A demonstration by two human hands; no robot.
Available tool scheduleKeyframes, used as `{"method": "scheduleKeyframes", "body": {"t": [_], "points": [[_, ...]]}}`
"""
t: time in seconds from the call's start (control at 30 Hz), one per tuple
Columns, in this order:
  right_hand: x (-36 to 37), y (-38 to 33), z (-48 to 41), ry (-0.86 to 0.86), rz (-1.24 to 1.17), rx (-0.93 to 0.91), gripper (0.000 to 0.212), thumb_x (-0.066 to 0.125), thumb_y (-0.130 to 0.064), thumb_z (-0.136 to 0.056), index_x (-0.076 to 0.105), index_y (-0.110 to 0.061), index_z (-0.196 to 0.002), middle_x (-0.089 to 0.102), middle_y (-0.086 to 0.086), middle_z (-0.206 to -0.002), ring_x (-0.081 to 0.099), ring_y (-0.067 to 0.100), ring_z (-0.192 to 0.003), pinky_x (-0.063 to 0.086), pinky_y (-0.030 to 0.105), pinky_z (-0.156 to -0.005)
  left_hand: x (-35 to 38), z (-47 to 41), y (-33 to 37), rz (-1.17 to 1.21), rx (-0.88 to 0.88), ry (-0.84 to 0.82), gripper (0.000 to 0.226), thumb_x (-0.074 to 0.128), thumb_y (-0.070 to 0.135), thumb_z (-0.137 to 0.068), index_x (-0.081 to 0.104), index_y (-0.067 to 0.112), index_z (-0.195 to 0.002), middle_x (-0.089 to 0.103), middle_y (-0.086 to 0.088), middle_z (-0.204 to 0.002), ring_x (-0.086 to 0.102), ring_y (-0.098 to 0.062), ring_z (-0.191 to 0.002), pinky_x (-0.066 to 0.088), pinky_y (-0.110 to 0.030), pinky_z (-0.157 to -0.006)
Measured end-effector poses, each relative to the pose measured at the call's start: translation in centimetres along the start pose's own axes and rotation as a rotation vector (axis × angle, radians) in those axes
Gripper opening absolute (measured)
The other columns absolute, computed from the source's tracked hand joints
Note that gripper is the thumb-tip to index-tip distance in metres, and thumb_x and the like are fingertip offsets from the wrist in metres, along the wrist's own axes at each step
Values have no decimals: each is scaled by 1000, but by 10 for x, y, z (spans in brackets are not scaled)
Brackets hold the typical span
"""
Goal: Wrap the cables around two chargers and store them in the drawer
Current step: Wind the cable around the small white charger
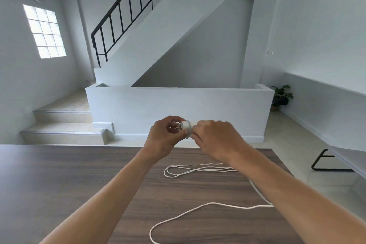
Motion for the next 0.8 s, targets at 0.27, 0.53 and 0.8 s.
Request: {"method": "scheduleKeyframes", "body": {"t": [0.27,0.53,0.8], "points": [[-24,16,-15,117,-67,-42,21,49,-40,-96,66,-27,-98,64,-12,-103,62,21,-88,33,27,-67,-5,0,5,-165,95,-106,20,77,19,-80,69,32,-93,67,8,-82,60,-1,-67,50,-15,-67],[6,40,-23,48,-601,66,12,66,-30,-89,69,-31,-77,65,-18,-78,59,6,-77,47,29,-72,-4,5,2,26,26,-320,20,73,6,-84,74,13,-102,73,-17,-97,67,-15,-83,55,-34,-81],[37,51,-15,55,-1012,130,28,57,-15,-95,67,-26,-72,67,-16,-71,56,-1,-67,44,19,-70,6,7,9,274,-58,-444,24,65,-1,-88,66,-5,-112,72,-20,-103,70,-25,-91,57,-30,-77]]}}
Point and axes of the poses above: each hand's wrist, its own z-axis away from the middle knuckle, its own x-axis out of the palm, y = z × x, the point moved 5 cm from there along -z, towards the middle knuckle
